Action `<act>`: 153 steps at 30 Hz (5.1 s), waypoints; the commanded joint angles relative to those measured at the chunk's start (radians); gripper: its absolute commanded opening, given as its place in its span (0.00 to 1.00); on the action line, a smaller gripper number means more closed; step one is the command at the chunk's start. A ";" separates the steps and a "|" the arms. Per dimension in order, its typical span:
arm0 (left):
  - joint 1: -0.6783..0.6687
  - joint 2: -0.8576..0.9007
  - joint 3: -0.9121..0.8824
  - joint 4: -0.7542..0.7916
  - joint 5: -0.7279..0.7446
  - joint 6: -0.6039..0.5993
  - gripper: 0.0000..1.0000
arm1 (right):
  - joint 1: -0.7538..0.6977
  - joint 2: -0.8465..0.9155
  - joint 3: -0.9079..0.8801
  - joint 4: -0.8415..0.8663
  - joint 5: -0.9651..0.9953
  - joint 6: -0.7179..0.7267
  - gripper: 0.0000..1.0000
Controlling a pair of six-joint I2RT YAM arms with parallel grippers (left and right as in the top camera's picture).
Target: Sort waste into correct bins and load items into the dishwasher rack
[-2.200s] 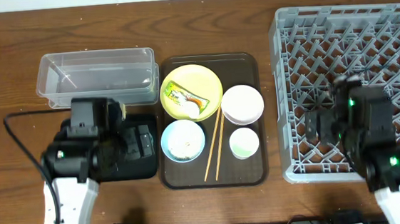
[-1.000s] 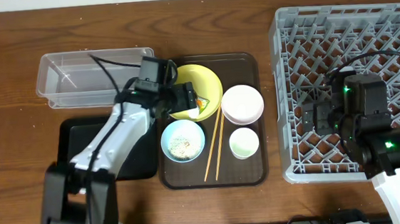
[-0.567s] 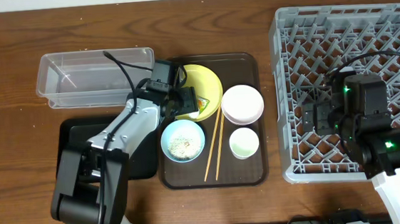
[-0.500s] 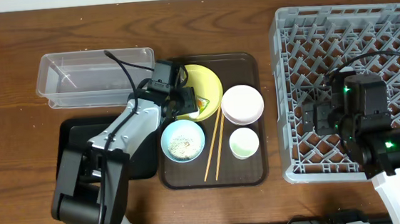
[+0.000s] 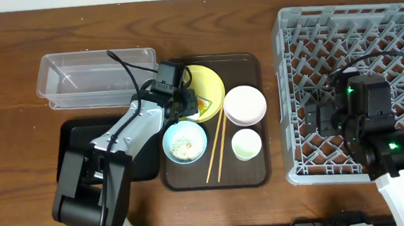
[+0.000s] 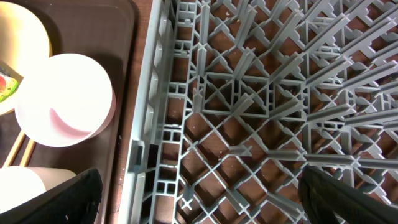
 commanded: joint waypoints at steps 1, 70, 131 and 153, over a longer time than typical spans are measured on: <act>-0.004 0.013 0.014 -0.010 -0.013 0.007 0.06 | -0.006 -0.004 0.019 -0.003 -0.004 0.013 0.99; 0.006 0.029 0.017 0.051 -0.084 -0.327 0.61 | -0.006 -0.003 0.019 -0.008 -0.003 0.013 0.99; -0.094 0.076 0.017 0.171 -0.241 -0.240 0.57 | -0.006 -0.003 0.019 -0.014 -0.003 0.013 0.99; -0.094 0.158 0.017 0.195 -0.181 -0.246 0.47 | -0.006 -0.003 0.019 -0.029 -0.003 0.013 0.99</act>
